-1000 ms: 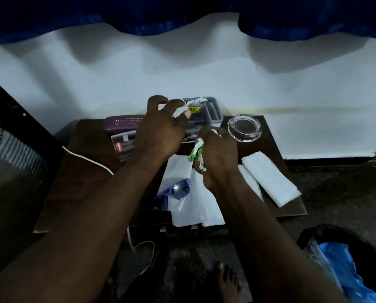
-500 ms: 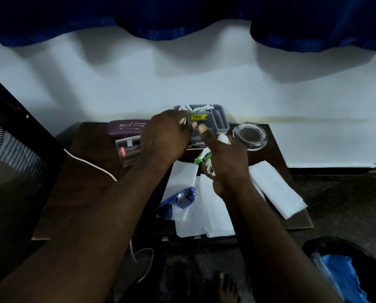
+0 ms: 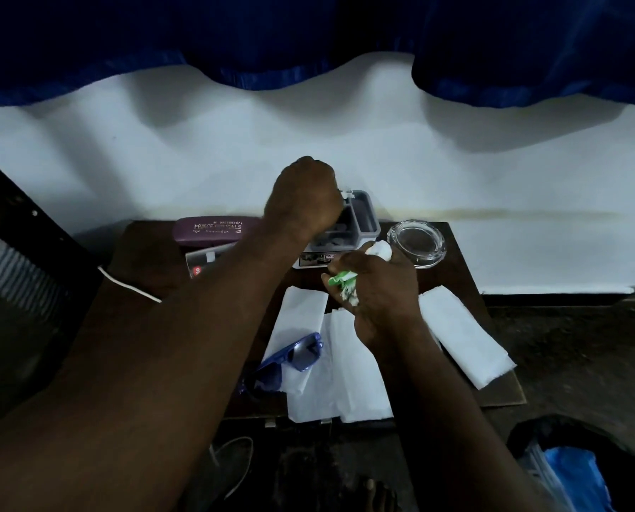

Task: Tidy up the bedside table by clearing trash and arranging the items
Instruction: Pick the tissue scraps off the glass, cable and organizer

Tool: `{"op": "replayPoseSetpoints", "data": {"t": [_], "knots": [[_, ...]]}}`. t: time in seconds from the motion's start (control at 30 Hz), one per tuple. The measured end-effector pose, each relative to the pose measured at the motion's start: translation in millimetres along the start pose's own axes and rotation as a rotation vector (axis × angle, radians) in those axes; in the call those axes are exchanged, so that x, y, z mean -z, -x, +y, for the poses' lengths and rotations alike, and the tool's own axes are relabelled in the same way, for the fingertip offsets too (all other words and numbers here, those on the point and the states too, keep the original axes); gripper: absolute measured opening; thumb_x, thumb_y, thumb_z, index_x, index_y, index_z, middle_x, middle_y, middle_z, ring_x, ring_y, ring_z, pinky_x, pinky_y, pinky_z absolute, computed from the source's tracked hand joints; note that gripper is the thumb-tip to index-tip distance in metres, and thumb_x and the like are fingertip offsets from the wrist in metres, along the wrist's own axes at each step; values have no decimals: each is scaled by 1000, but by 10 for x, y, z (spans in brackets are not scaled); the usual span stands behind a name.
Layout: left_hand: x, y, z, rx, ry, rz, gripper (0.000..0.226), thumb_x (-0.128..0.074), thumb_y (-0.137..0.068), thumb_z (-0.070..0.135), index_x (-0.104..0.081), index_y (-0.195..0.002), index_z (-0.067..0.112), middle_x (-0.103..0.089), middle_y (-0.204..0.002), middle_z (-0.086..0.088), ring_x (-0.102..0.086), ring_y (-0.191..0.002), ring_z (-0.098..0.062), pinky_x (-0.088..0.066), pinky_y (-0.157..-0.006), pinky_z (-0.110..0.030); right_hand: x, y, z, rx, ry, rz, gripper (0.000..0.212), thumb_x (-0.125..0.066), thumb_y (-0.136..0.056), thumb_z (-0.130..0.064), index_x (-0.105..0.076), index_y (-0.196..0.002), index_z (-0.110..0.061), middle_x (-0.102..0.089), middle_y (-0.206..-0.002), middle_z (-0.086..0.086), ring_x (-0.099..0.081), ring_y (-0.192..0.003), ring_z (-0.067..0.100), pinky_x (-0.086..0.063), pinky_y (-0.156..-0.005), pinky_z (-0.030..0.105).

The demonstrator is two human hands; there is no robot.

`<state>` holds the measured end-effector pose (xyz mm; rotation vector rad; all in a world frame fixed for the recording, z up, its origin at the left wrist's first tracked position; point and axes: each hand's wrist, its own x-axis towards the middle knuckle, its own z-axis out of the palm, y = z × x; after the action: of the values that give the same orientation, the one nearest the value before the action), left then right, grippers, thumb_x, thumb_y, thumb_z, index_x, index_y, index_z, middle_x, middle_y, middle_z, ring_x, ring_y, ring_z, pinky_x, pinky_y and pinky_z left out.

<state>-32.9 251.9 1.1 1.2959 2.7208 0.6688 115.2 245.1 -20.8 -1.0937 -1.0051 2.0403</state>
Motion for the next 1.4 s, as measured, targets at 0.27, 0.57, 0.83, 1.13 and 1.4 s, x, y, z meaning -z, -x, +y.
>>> {"op": "replayPoseSetpoints", "data": {"t": [0.27, 0.57, 0.83, 1.13, 1.4], "knots": [[-182, -58, 5, 87, -119, 29, 29, -57, -90, 22, -66, -109, 4, -61, -117, -19, -60, -111, -39, -51, -88, -42, -34, -7, 13, -29, 2, -3, 32, -63, -84, 17, -55, -74, -11, -61, -80, 21, -63, -68, 27, -61, -63, 38], [-191, -112, 156, 217, -122, 39, 13, -62, -88, 26, -63, -95, 16, -70, -113, -12, -66, -107, -35, -43, -73, -33, -34, -101, 76, 11, 26, 30, 31, -67, -79, 15, -57, -67, -12, -59, -71, 17, -61, -73, 31, -53, -65, 41], [-124, -121, 106, 264, 165, 81, 30, -59, -88, 39, -72, -96, 12, -73, -109, -10, -67, -106, -34, -52, -82, -33, 1, -129, 27, 12, 34, 35, 36, -65, -78, 15, -61, -62, -17, -63, -74, 17, -61, -71, 29, -53, -64, 39], [51, 259, -144, 311, 744, 104, 31, -48, -100, 7, -74, -88, 20, -73, -85, 5, -64, -73, -8, -47, -59, -20, 91, -66, -98, 13, 37, -15, 30, -54, -89, 17, -70, -93, -8, -73, -82, 6, -62, -61, 17, -49, -57, 28], [8, 247, -255, 246, 317, 78, 34, -61, -98, 44, -74, -85, 15, -70, -83, -1, -64, -79, -22, -40, -69, -26, 117, -70, -6, 90, 382, 47, 38, -67, -72, 4, -79, -100, -19, -80, -95, -2, -76, -84, 29, -64, -73, 51]]}}
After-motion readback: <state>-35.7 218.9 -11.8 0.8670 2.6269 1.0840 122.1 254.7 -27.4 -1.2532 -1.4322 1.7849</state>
